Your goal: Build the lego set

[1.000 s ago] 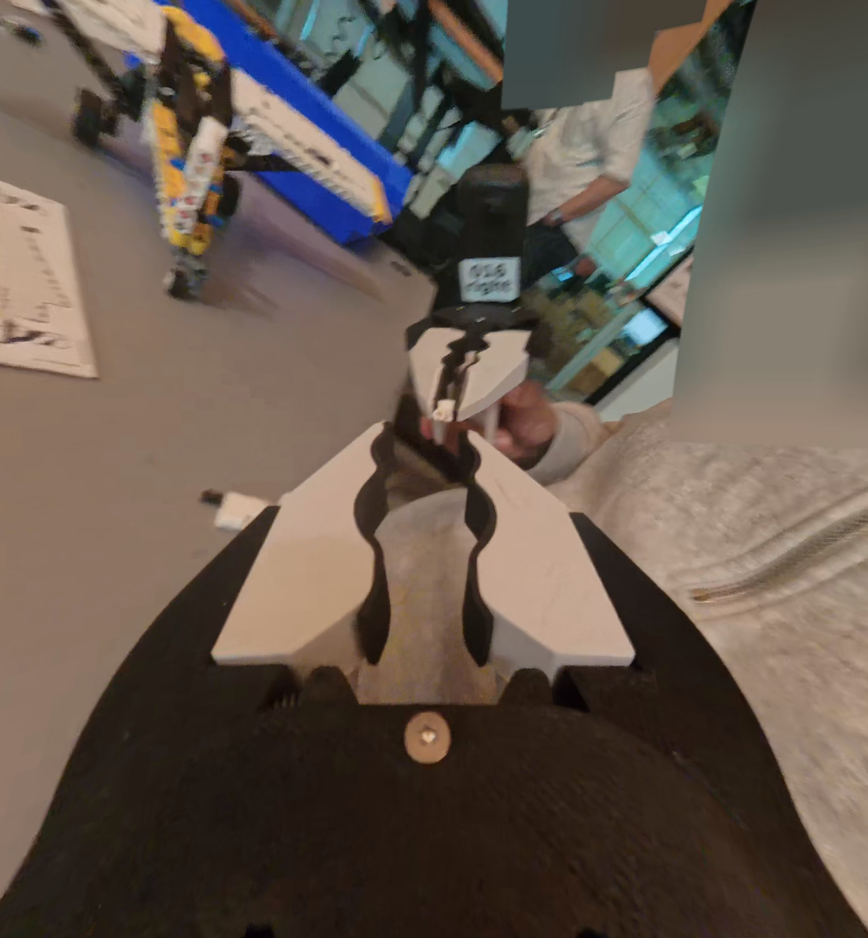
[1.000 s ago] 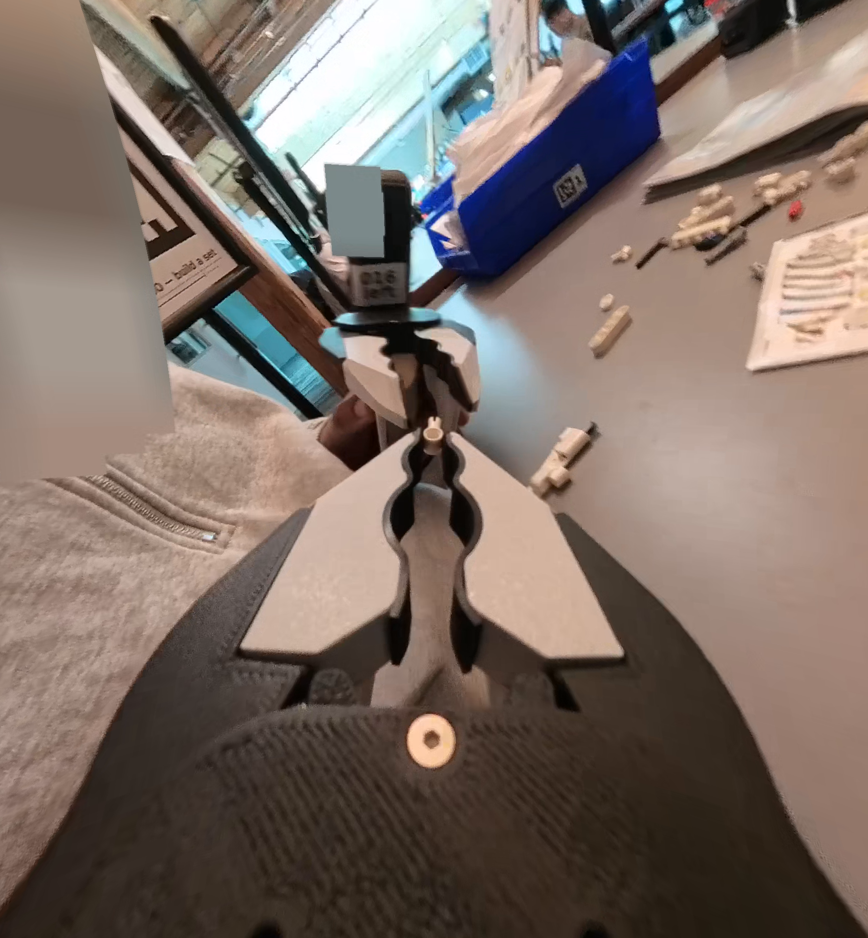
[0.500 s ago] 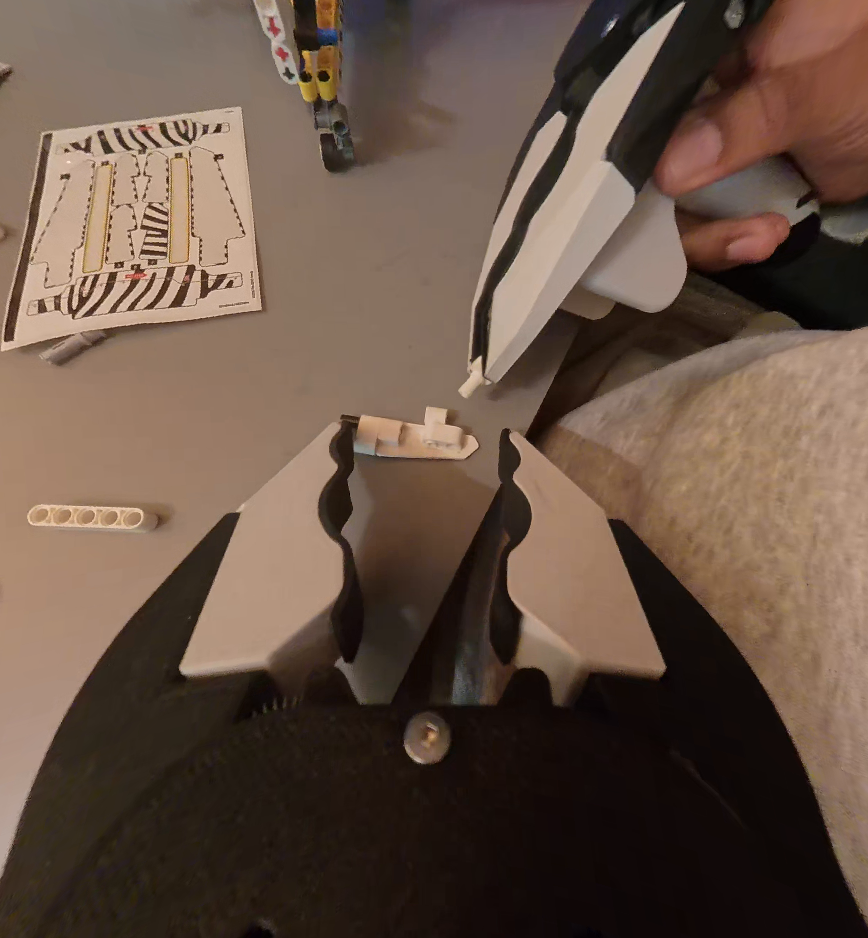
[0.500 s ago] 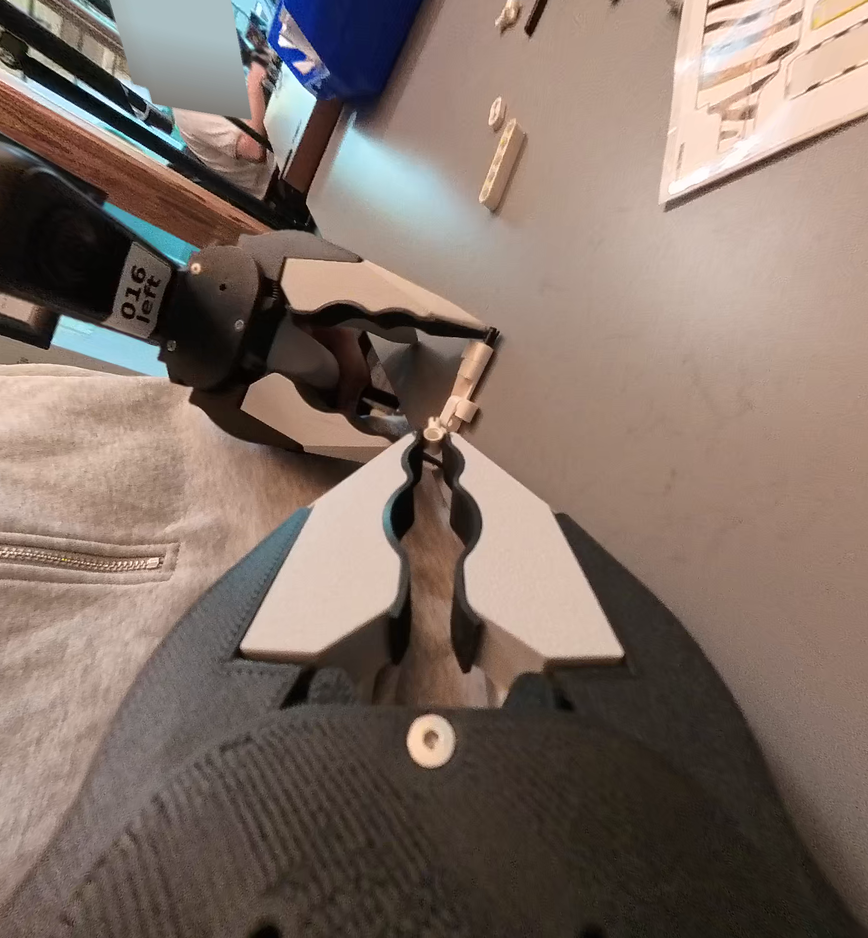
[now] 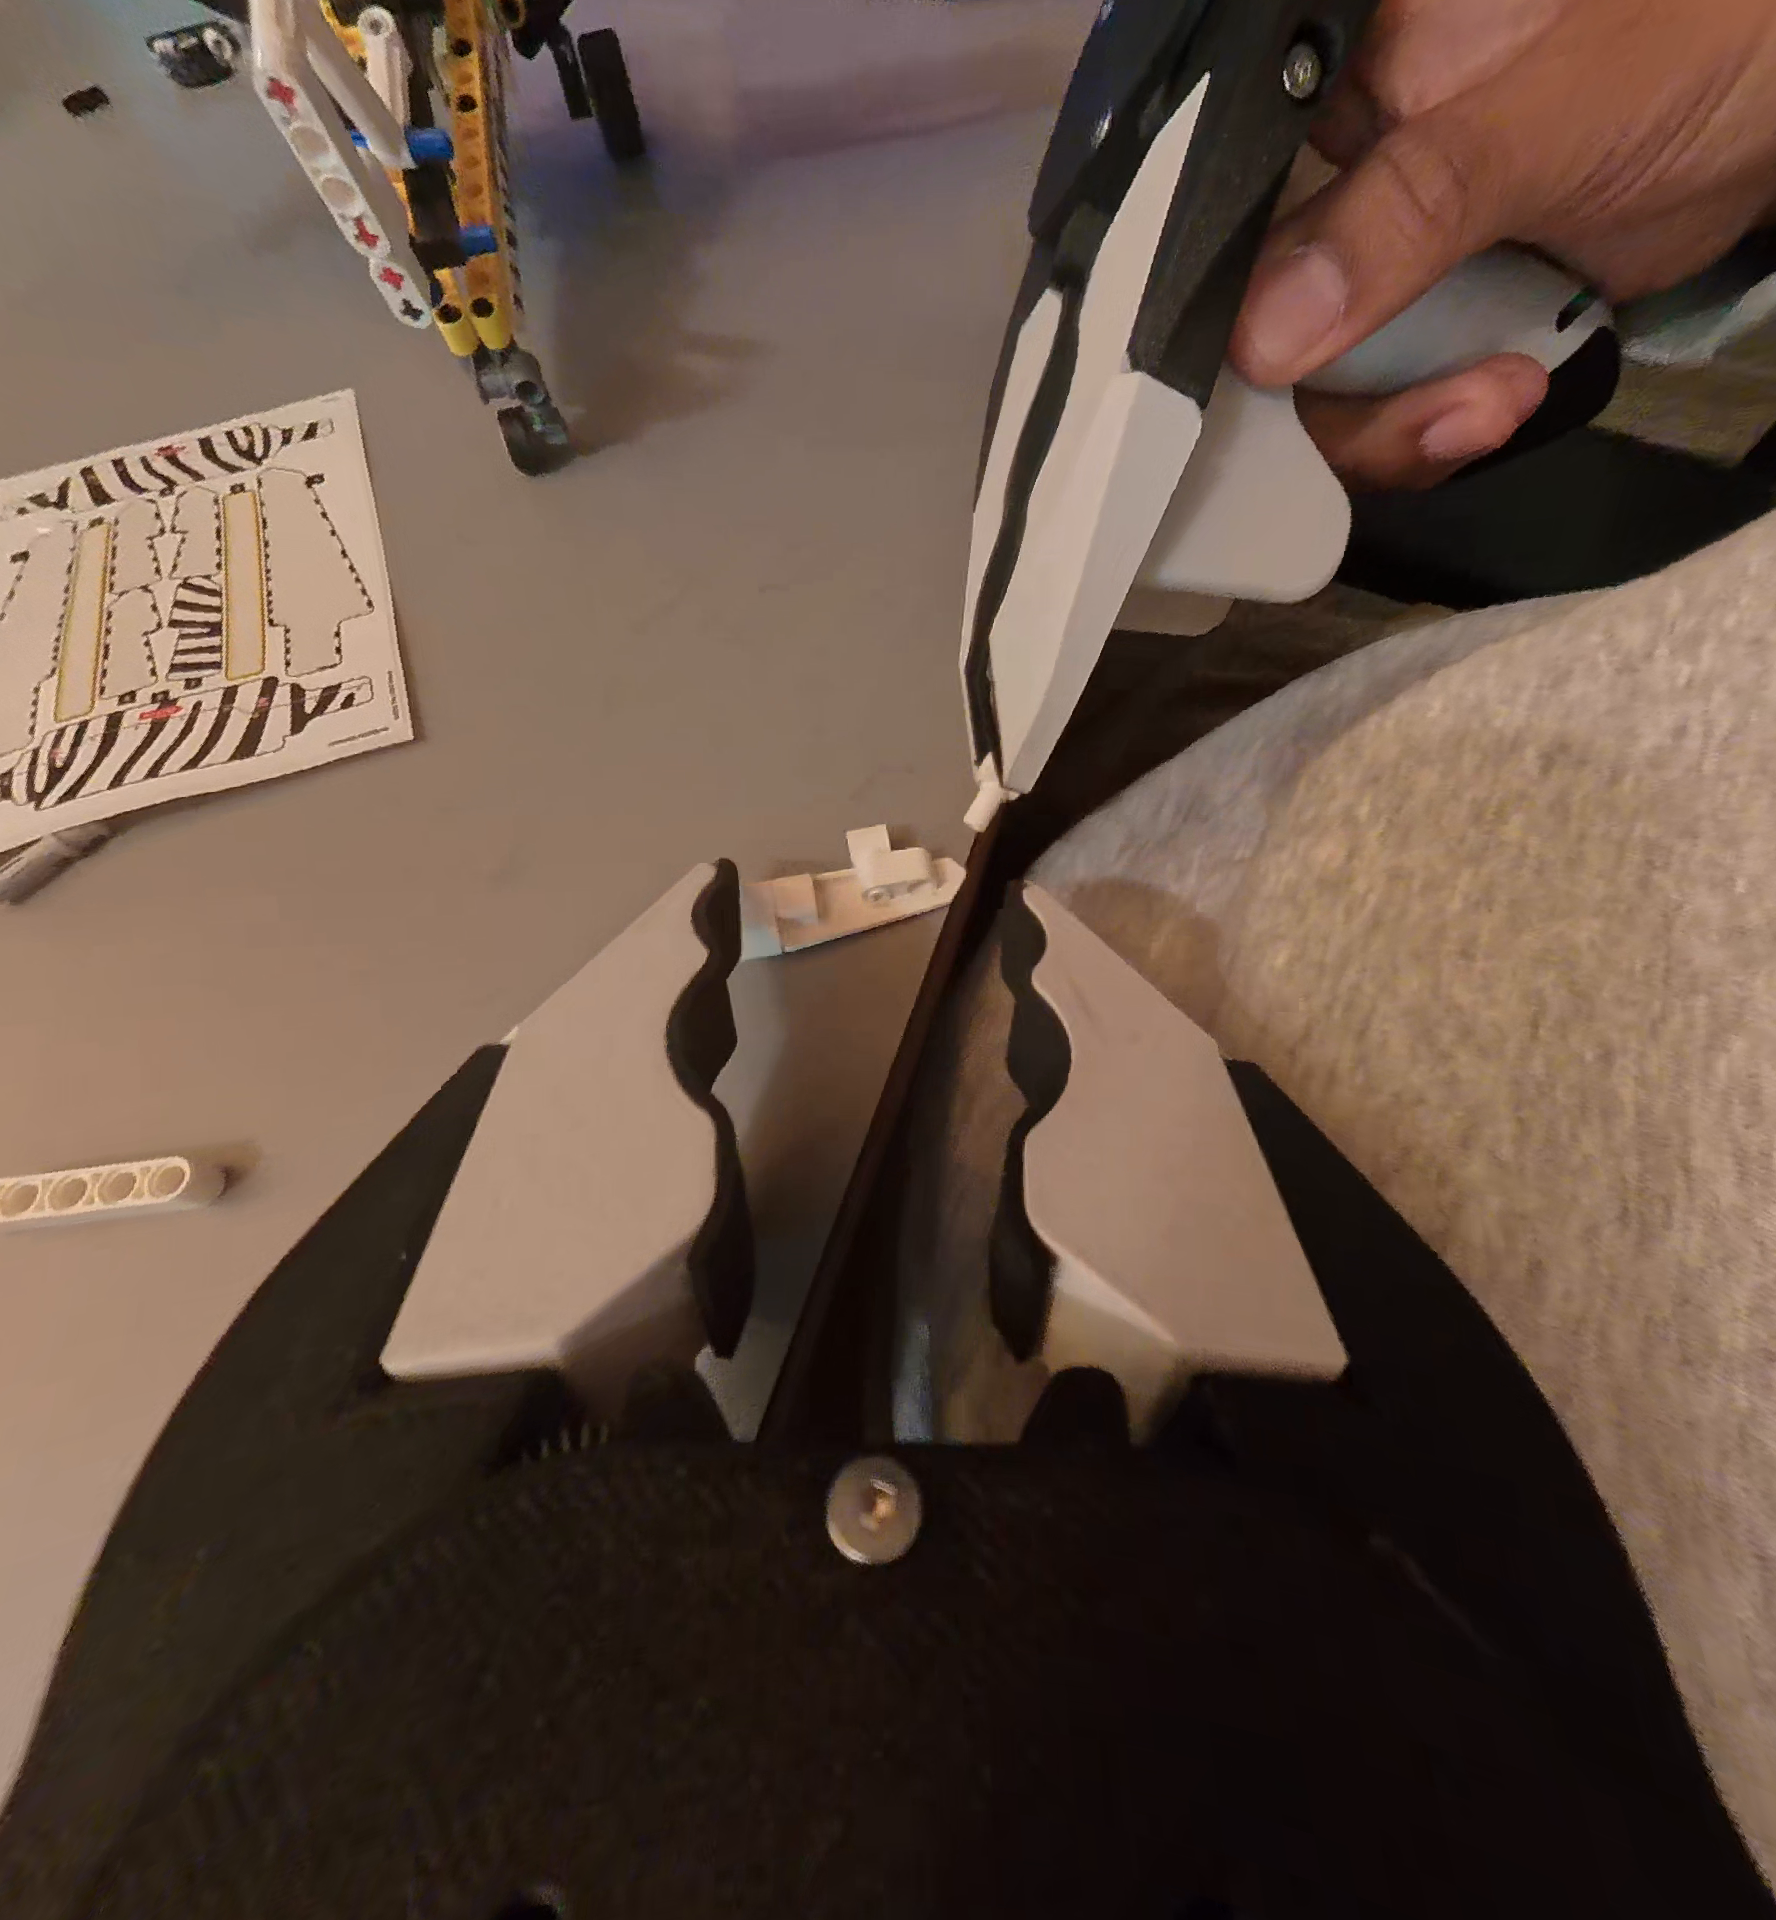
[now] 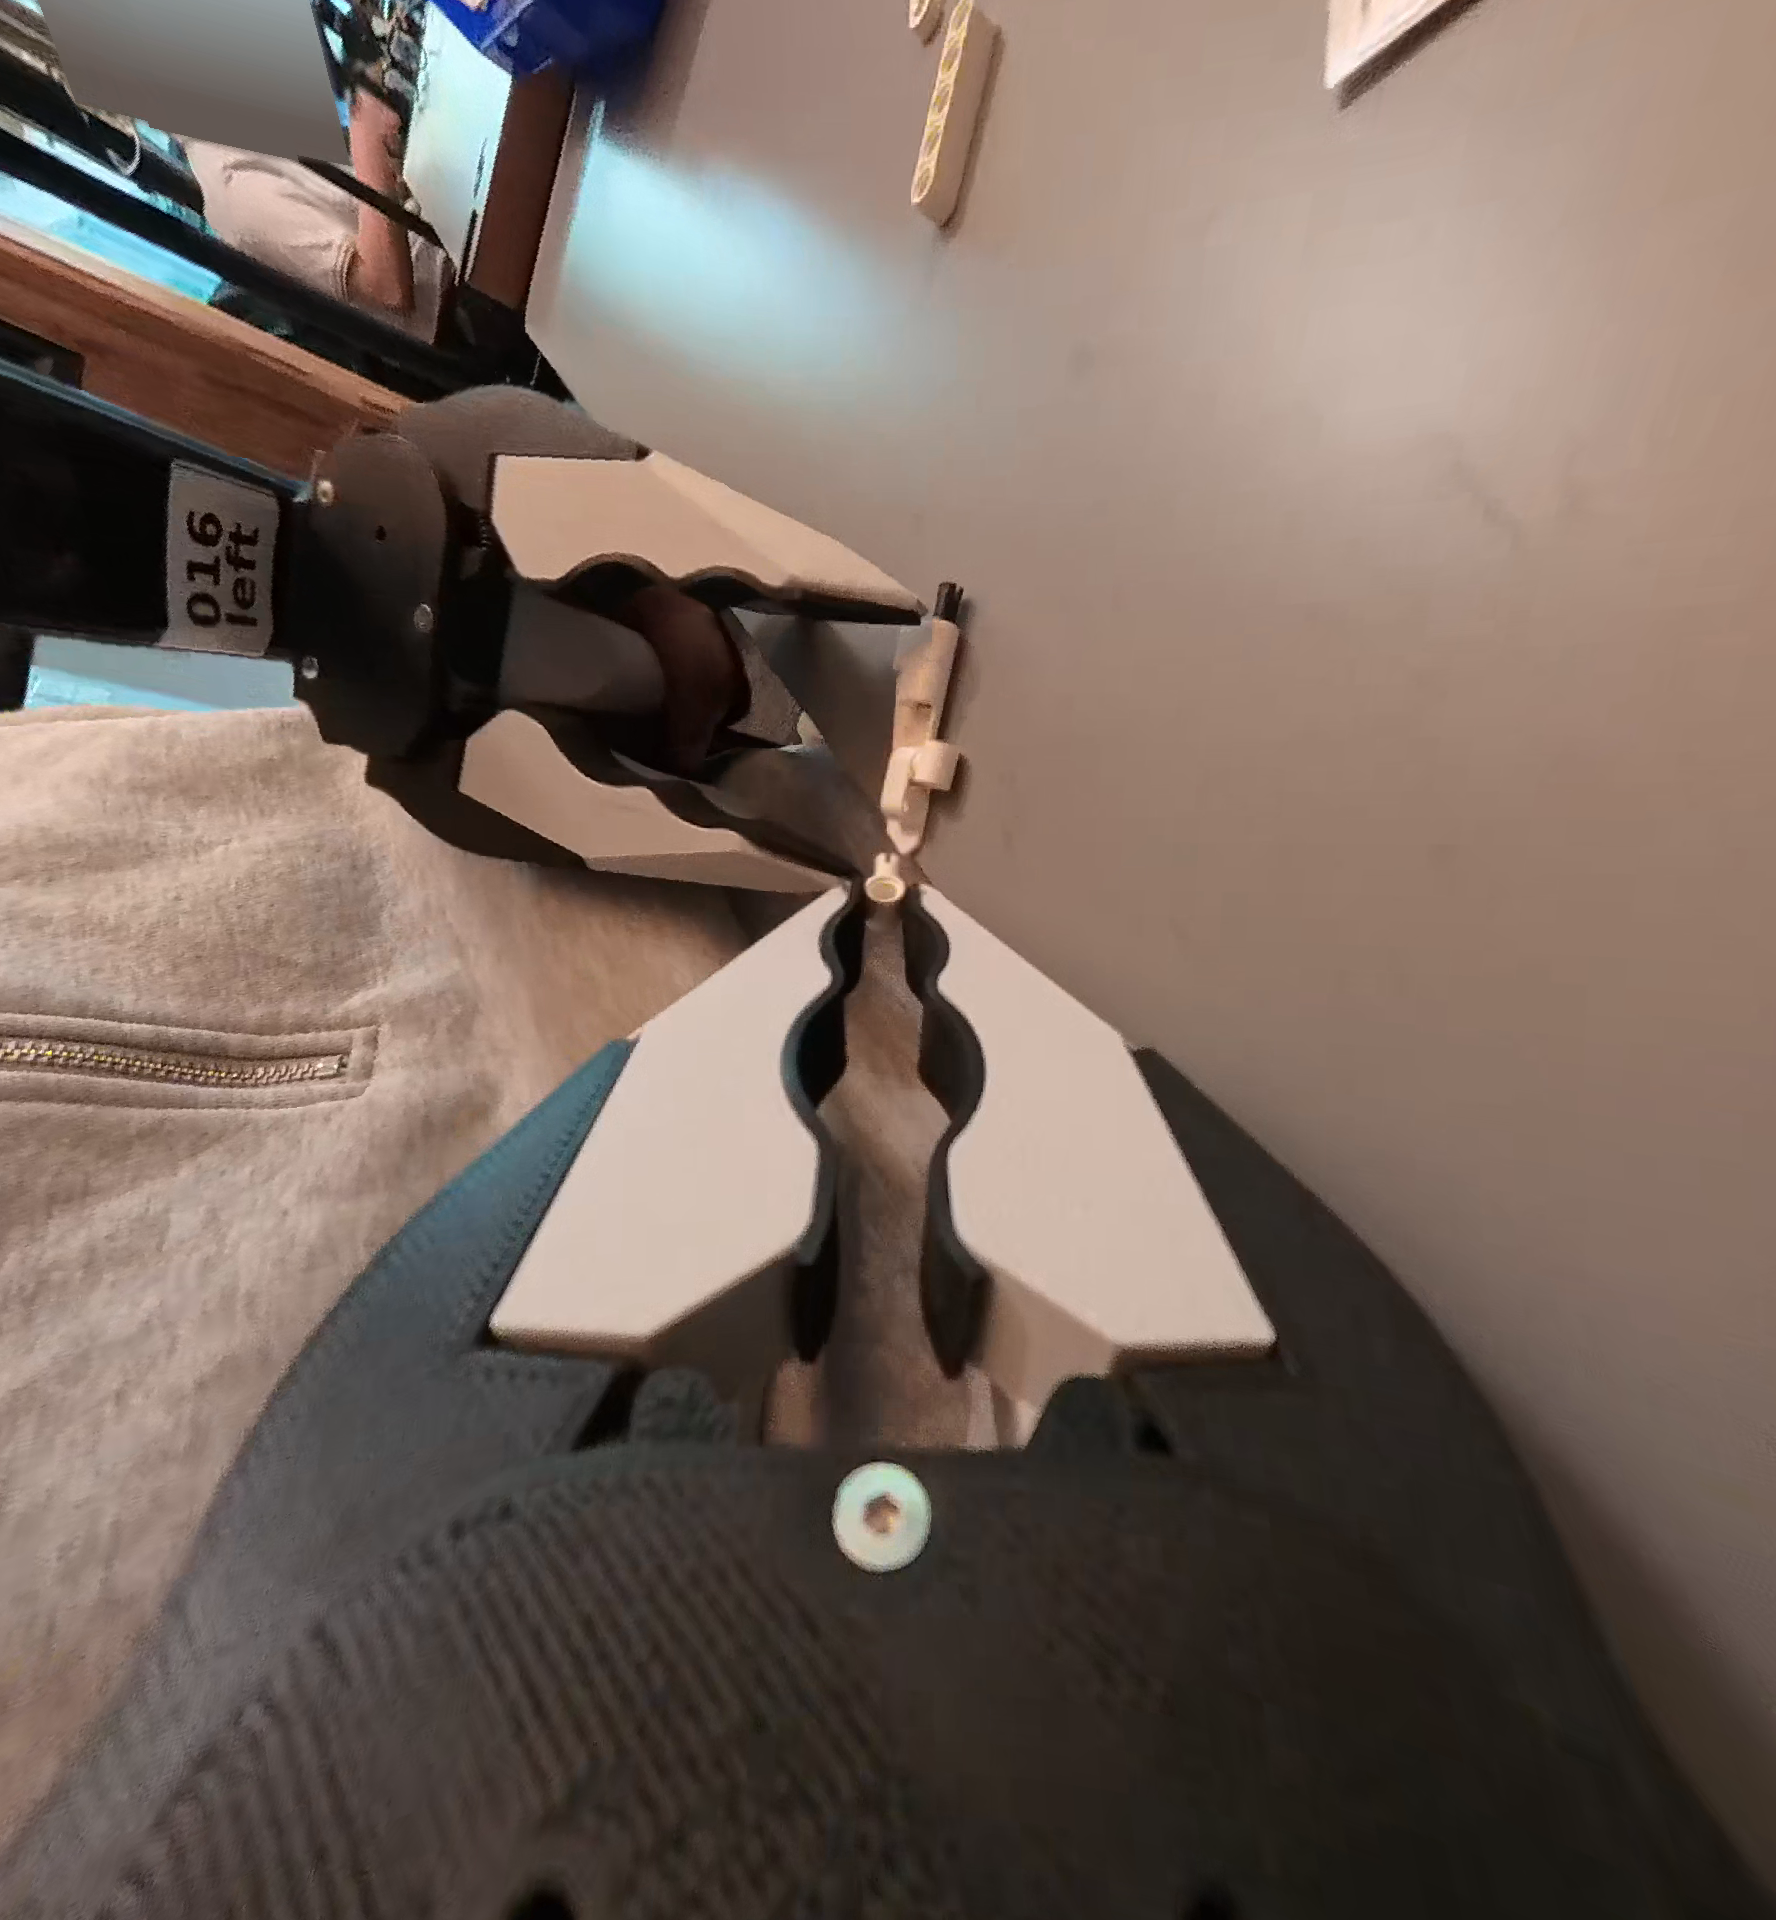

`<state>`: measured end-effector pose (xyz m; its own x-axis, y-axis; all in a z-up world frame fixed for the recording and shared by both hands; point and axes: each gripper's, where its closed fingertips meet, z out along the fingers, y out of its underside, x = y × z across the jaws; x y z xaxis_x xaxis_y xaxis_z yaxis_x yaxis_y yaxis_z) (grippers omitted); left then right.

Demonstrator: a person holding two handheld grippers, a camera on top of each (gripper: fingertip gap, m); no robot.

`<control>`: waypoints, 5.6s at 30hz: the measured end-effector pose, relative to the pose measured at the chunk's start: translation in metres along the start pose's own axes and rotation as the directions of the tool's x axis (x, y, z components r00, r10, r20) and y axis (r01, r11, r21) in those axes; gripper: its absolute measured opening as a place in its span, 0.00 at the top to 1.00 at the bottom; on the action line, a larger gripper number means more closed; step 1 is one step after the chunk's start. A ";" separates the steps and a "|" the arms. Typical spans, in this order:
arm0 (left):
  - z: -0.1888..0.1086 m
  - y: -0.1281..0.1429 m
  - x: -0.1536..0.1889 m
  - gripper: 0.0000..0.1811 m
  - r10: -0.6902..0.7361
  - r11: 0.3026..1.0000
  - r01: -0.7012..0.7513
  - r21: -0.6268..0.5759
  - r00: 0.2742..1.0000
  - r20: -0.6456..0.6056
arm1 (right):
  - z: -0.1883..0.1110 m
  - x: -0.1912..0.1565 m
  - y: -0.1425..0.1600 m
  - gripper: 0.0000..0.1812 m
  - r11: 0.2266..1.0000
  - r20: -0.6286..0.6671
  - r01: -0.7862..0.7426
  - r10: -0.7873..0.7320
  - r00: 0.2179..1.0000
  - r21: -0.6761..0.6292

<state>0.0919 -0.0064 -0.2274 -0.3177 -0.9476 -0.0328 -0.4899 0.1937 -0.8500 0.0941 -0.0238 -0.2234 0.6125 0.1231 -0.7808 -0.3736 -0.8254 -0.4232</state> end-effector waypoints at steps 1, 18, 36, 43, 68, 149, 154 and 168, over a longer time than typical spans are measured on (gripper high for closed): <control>0.000 -0.001 0.001 0.72 -0.008 1.000 0.008 0.009 1.000 -0.011 | -0.001 0.001 0.000 0.97 1.000 -0.007 -0.002 0.002 1.000 0.011; -0.010 -0.004 -0.014 0.73 -0.033 0.999 0.032 0.012 0.994 0.103 | 0.000 0.005 -0.008 0.97 0.996 -0.042 0.033 -0.029 0.999 0.089; -0.004 0.002 -0.017 0.86 -0.108 0.994 0.109 -0.025 0.993 0.036 | 0.010 0.003 -0.005 0.97 0.998 -0.042 0.030 -0.028 0.999 0.061; -0.004 0.001 -0.021 0.87 -0.124 0.992 0.125 -0.026 0.992 0.021 | 0.010 0.003 -0.005 0.97 0.998 -0.035 0.026 -0.024 0.999 0.059; -0.003 0.004 -0.001 0.92 0.021 0.999 -0.022 -0.037 0.999 -0.045 | 0.014 -0.007 0.010 0.97 0.992 0.118 -0.120 0.116 0.986 0.024; -0.048 -0.049 -0.032 0.84 -0.166 0.940 0.305 0.150 0.798 -0.579 | 0.010 -0.053 -0.069 0.97 0.595 -0.044 0.803 -0.802 0.595 0.029; -0.044 -0.045 -0.027 0.97 -0.127 0.961 0.238 0.137 0.826 -0.549 | 0.012 -0.053 -0.071 0.97 0.582 -0.033 0.813 -0.812 0.582 0.010; -0.048 -0.054 -0.042 0.97 -0.148 0.933 0.291 0.213 0.848 -0.509 | 0.008 -0.048 -0.084 0.96 0.568 -0.121 0.823 -0.818 0.562 -0.015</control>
<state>0.0930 0.0353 -0.1552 -0.6101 -0.7030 0.3655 -0.3763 -0.1488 -0.9145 0.0904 0.0439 -0.1543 0.7344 0.6777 -0.0366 0.3027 -0.3754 -0.8760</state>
